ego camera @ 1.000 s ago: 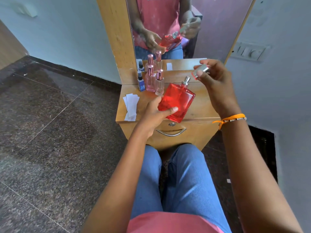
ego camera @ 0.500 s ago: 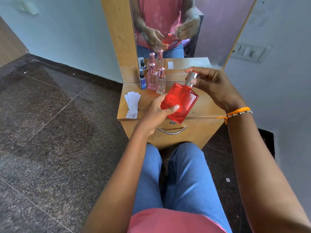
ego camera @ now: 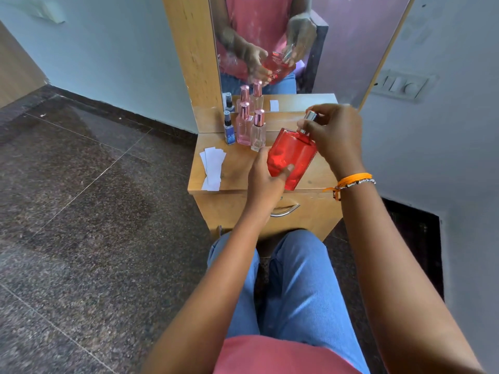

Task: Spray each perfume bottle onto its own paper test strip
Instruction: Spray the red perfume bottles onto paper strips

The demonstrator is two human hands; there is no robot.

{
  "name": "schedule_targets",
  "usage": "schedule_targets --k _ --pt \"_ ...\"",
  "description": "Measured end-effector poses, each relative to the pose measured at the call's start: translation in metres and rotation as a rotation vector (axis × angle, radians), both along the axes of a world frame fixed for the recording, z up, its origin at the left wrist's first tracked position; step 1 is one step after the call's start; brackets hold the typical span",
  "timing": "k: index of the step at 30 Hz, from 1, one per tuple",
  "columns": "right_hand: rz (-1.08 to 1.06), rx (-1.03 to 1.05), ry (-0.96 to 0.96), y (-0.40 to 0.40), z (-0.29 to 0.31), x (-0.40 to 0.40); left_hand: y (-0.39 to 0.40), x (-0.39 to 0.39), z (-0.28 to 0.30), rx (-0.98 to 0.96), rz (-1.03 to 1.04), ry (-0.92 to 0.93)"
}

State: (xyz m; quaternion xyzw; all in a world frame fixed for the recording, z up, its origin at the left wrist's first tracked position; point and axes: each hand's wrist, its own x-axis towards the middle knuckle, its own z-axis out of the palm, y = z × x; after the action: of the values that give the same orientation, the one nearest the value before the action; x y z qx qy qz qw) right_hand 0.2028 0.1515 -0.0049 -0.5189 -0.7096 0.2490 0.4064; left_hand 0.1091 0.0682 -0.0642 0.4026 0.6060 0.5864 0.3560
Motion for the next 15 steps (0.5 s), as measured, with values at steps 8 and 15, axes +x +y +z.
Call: schedule_targets --k 8,15 --pt "0.651 -0.467 0.582 0.015 0.006 0.033 -0.007 -0.028 0.018 -0.147 -0.416 -0.386" --pt "0.425 -0.414 0.577 0.006 -0.012 0.027 -0.007 -0.030 0.005 -0.133 -0.290 -0.138"
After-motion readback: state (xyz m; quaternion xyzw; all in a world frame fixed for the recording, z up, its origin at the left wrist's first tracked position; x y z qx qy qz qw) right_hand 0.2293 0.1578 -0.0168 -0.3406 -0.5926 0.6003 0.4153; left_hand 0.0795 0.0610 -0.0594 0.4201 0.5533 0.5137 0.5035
